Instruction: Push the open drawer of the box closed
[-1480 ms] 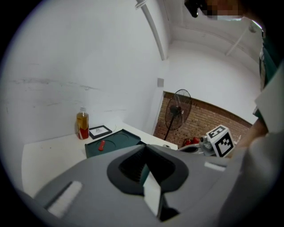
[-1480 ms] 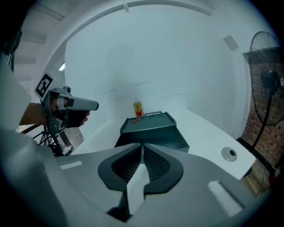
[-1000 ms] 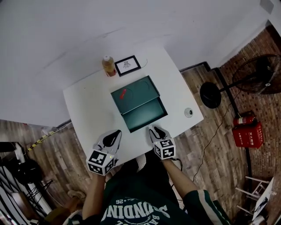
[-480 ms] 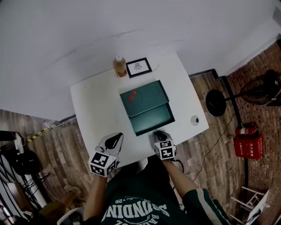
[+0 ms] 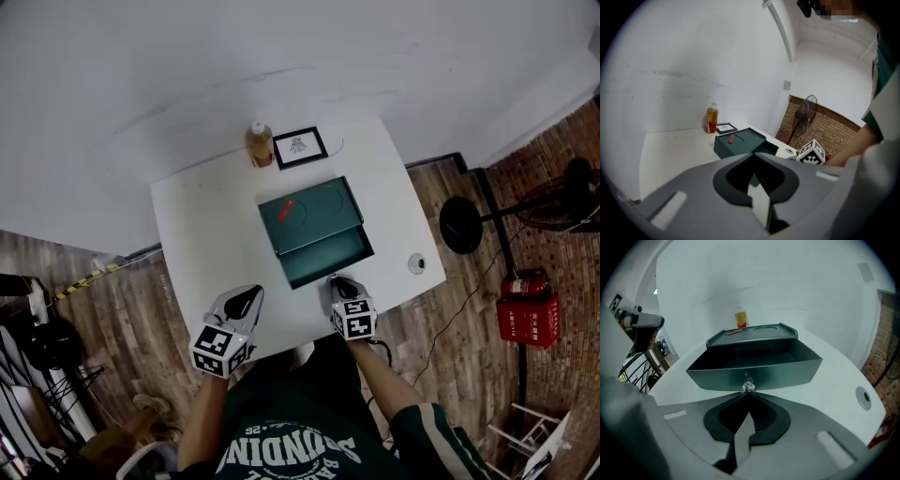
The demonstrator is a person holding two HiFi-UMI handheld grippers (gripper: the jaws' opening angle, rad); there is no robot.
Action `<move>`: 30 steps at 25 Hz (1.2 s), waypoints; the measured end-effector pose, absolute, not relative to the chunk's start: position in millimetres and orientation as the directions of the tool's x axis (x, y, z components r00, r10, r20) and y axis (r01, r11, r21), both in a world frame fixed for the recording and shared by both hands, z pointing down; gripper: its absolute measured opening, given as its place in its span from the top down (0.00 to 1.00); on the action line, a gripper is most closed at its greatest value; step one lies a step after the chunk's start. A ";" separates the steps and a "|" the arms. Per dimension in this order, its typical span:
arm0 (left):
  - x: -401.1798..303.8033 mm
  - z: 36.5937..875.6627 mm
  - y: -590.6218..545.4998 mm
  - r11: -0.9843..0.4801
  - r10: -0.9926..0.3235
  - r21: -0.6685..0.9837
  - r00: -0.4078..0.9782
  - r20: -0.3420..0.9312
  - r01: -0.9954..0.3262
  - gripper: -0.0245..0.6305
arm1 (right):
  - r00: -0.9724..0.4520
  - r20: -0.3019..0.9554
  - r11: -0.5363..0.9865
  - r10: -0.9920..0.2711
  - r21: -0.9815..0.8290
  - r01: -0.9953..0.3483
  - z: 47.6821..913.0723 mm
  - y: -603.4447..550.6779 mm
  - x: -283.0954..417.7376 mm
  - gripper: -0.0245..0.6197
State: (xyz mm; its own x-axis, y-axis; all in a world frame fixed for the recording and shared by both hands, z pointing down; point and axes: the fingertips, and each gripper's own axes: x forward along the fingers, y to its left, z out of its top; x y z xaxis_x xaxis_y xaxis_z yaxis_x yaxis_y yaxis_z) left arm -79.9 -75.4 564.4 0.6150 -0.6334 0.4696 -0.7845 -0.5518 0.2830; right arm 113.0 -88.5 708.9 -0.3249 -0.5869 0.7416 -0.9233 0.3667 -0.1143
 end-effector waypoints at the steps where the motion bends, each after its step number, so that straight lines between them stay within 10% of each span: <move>1: -80.4 564.3 -75.3 -0.550 -0.634 0.283 0.614 0.470 -0.786 0.88 | -0.329 0.740 0.369 -0.587 -0.118 -0.922 708.5 -91.9 111.7 0.96; 30: -108.4 552.7 -81.1 -0.442 -0.709 0.266 0.516 0.482 -0.856 0.88 | -0.370 0.766 0.399 -0.526 -0.162 -0.902 709.7 -164.0 84.6 0.96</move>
